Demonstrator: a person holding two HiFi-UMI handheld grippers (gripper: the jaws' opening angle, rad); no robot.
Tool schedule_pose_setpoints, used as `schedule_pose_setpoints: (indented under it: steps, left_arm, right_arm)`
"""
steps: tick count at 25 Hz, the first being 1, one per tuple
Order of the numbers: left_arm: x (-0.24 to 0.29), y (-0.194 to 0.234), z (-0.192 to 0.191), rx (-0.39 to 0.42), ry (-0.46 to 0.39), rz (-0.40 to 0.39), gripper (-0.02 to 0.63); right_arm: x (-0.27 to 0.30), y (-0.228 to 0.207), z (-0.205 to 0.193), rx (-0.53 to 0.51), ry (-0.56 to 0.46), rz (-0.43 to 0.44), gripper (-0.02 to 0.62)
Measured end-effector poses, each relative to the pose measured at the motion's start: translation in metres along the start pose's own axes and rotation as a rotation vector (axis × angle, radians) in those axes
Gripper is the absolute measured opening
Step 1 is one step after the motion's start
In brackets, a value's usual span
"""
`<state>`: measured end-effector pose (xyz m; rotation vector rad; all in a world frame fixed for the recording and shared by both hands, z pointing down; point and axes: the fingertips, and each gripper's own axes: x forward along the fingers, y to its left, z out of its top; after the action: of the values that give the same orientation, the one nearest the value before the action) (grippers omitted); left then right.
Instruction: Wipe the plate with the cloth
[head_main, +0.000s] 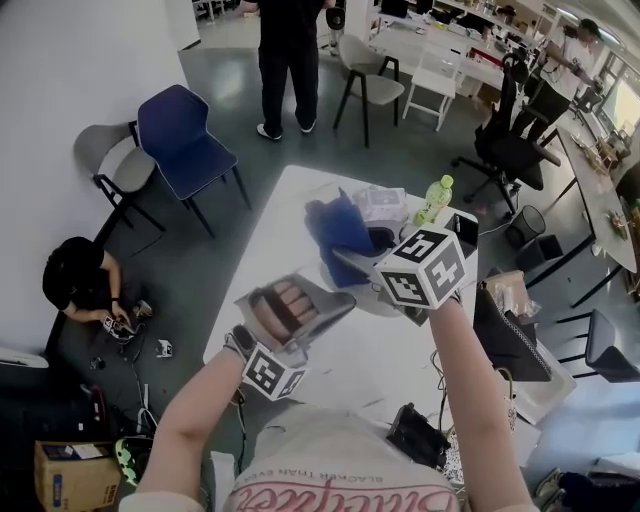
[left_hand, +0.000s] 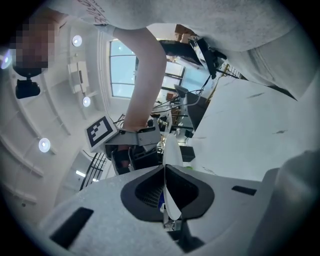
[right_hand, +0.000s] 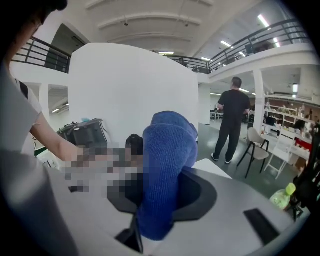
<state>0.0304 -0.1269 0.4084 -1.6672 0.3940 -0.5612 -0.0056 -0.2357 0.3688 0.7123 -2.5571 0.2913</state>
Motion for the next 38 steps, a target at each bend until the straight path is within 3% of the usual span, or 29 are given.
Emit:
schedule_pose_setpoints:
  steps: [8, 16, 25, 27, 32, 38]
  left_arm:
    - [0.005, 0.005, -0.005, -0.023, 0.024, 0.012, 0.009]
    - [0.0, 0.003, -0.015, -0.062, 0.019, 0.009, 0.009]
    - [0.005, -0.001, -0.023, -0.164, 0.052, 0.004, 0.009]
    - [0.005, -0.003, -0.027, -0.253, 0.067, -0.001, 0.009]
    - [0.001, -0.01, -0.053, -0.596, 0.126, 0.011, 0.009]
    - [-0.012, -0.008, -0.078, -1.115, 0.147, 0.094, 0.009]
  right_arm:
    - [-0.032, -0.012, -0.014, 0.026, -0.017, -0.014, 0.124]
    - [-0.069, -0.014, -0.032, 0.061, -0.052, -0.107, 0.124]
    - [-0.119, -0.026, -0.076, 0.301, -0.192, -0.207, 0.124]
    - [-0.125, -0.02, -0.077, 0.33, -0.24, -0.218, 0.124]
    - [-0.13, -0.011, -0.086, 0.344, -0.269, -0.276, 0.124]
    - [-0.127, -0.004, -0.095, 0.388, -0.299, -0.317, 0.124]
